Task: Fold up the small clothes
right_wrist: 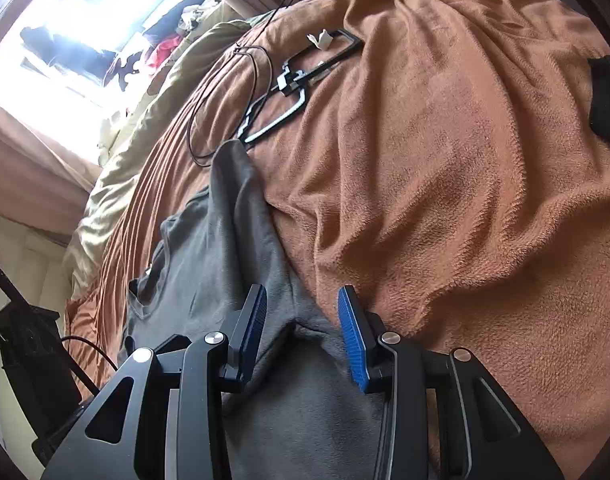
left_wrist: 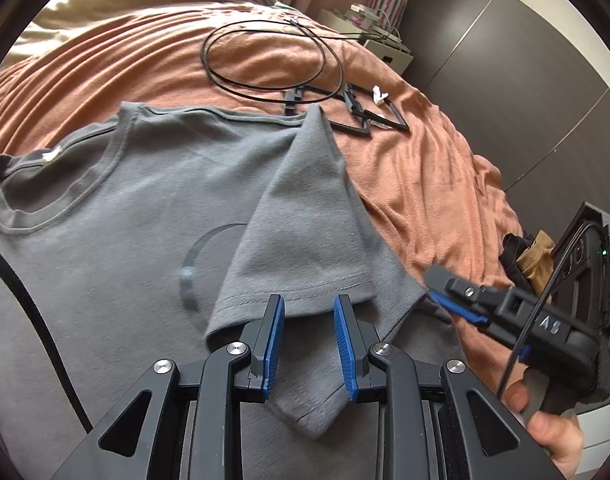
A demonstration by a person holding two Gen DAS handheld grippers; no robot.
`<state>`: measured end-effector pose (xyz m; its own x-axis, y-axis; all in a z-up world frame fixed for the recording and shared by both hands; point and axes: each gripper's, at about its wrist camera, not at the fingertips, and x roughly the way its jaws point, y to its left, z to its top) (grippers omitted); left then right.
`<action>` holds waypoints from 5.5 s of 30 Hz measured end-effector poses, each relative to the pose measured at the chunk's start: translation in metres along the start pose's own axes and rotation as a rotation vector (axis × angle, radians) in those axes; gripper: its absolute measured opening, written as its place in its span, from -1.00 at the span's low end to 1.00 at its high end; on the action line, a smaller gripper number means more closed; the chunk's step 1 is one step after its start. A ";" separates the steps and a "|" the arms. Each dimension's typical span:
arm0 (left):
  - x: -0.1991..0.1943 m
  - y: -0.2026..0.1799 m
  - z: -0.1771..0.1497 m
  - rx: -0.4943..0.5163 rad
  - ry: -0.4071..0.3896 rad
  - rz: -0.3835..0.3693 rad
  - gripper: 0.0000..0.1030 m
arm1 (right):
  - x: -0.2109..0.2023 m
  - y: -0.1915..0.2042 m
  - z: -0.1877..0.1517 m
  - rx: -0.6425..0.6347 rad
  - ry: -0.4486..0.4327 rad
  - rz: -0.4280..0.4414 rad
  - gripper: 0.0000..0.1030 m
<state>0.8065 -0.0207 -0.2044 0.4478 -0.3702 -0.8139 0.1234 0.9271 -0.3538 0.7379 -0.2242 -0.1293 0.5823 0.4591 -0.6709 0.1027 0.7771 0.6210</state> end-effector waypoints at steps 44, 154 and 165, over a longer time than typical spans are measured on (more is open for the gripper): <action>-0.025 0.051 0.041 -0.043 -0.139 0.281 -0.26 | -0.026 -0.005 0.001 0.092 -0.018 0.126 -0.43; -0.376 0.104 -0.165 -0.236 -0.415 0.248 0.72 | -0.205 0.095 -0.178 -0.387 -0.357 -0.027 0.55; -0.444 0.091 -0.245 -0.177 -0.403 0.373 0.82 | -0.287 0.087 -0.225 -0.571 -0.374 -0.091 0.55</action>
<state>0.4019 0.2144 0.0121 0.7387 0.0637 -0.6710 -0.2426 0.9540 -0.1764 0.3986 -0.1916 0.0256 0.8413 0.2814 -0.4616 -0.2167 0.9578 0.1888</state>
